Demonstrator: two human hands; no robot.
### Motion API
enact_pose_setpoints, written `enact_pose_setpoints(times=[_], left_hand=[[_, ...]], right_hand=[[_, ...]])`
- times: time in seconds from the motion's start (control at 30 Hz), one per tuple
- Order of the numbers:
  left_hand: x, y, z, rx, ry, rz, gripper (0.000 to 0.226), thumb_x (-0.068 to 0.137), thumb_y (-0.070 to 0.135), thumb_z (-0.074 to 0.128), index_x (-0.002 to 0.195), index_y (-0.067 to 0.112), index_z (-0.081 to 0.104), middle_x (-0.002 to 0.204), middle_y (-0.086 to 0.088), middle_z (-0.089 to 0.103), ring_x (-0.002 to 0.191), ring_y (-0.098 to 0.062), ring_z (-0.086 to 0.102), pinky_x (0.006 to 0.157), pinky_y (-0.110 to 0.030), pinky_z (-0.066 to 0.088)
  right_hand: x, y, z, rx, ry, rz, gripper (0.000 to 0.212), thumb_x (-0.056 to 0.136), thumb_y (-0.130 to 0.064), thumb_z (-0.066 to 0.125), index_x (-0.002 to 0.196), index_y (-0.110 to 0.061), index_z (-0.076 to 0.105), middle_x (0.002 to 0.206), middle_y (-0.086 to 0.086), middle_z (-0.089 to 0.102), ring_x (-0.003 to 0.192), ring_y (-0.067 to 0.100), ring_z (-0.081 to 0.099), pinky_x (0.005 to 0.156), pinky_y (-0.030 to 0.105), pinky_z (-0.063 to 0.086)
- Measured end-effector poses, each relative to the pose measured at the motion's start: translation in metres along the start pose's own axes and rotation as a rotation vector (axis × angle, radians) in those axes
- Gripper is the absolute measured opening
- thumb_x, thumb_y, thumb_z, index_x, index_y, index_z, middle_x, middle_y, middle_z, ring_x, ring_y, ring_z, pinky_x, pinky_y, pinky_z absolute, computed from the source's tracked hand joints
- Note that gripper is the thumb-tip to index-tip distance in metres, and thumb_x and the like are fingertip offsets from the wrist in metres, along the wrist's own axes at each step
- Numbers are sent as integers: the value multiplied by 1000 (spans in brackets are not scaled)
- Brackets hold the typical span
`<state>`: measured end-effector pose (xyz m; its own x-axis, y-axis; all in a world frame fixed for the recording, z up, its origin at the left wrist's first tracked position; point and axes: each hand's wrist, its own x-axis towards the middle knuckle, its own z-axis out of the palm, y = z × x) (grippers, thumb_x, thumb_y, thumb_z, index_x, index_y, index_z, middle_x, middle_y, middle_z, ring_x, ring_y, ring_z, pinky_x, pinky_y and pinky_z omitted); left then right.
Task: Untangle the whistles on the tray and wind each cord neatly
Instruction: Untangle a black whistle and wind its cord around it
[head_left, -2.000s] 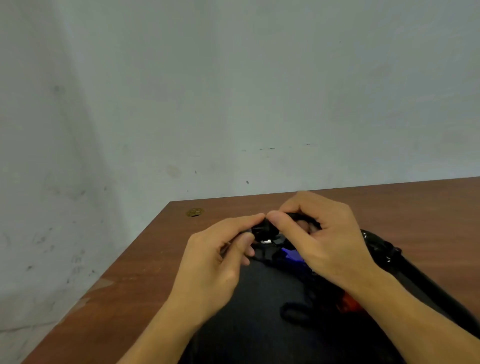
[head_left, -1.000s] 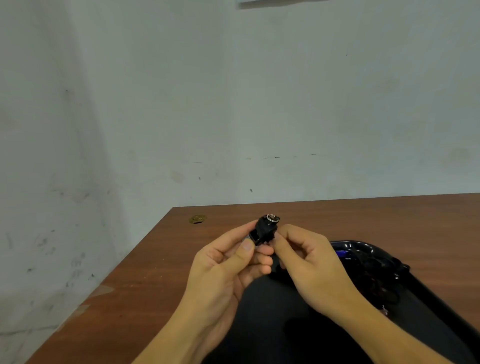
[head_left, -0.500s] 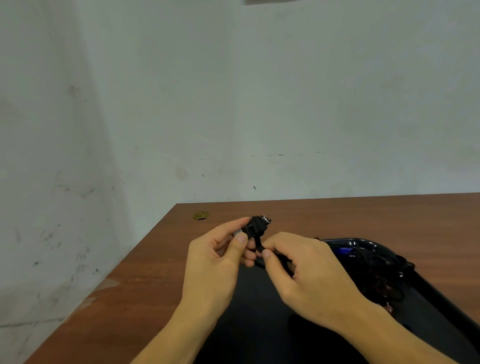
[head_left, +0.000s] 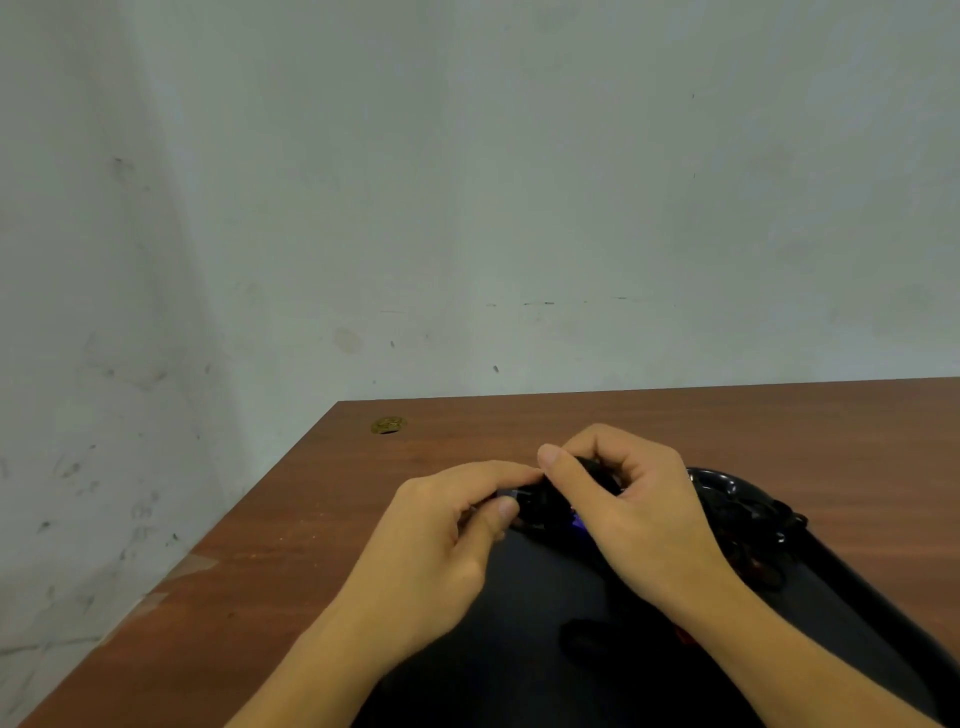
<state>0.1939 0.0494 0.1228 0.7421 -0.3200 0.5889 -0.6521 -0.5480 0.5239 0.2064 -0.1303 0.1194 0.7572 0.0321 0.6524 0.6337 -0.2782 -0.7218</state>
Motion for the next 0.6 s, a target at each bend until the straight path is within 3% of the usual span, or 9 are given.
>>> enact_pose_setpoints(times=[0.13, 0.33, 0.6], left_hand=[[-2, 1, 1, -190, -7, -65, 42, 97, 4, 59, 113, 43, 67, 95, 22, 71, 83, -8, 70, 77, -11, 51], [-3, 2, 4, -409, -2, -51, 40, 95, -7, 57, 112, 26, 71, 89, 8, 75, 80, -15, 72, 76, -18, 54], [-2, 4, 10, -745, 44, -41, 30, 89, 4, 58, 114, 15, 72, 93, -16, 76, 79, -25, 73, 74, -29, 58]], right_hand=[[5, 3, -4, 129, 39, 127, 27, 92, -24, 68, 68, -11, 67, 59, 4, 60, 55, 8, 55, 57, 16, 46], [6, 5, -6, 282, -15, 275, 36, 94, -16, 65, 59, -12, 58, 46, -11, 45, 39, 1, 41, 44, 9, 35], [8, 14, -5, 291, -22, 293, 23, 93, -6, 63, 71, -6, 68, 48, -3, 52, 42, 3, 42, 47, 13, 36]])
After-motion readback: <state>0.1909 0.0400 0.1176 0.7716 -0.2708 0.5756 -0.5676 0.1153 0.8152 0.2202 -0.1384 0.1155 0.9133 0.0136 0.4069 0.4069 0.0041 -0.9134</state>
